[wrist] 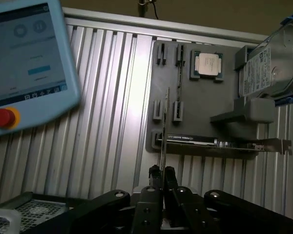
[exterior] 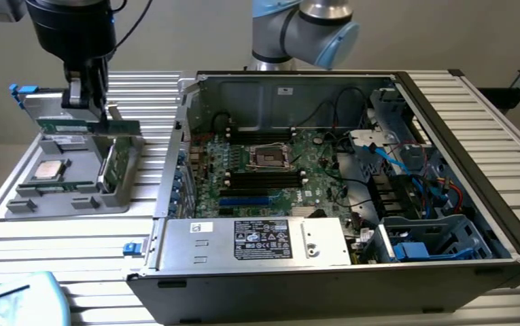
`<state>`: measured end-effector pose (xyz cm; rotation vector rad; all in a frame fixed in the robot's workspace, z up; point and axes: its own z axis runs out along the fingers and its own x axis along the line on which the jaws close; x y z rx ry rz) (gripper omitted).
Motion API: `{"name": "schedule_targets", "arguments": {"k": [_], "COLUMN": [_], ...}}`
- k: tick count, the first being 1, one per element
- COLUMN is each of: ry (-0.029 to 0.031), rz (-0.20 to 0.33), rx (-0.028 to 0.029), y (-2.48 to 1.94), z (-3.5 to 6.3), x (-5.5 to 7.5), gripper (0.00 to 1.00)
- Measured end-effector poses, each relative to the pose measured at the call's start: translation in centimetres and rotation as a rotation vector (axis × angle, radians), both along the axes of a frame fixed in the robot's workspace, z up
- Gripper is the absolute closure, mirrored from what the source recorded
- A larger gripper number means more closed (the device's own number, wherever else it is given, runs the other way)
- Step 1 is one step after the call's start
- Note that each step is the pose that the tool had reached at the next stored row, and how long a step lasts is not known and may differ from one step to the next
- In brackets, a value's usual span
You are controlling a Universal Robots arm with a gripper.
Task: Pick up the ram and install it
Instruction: 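Pick up the ram and move it above insertion slot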
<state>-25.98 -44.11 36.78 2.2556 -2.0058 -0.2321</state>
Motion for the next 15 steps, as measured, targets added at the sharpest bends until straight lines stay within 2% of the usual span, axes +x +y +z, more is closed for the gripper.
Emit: {"name": "schedule_targets", "arguments": {"k": [6, 15], "ry": [0.0, 0.0], "rz": [0.0, 0.0], "rx": [0.0075, 0.0159], "y": [-0.05, -0.14], "z": [0.32, 1.03], "x": [2.7, 6.8], "gripper": [0.86, 0.86]}}
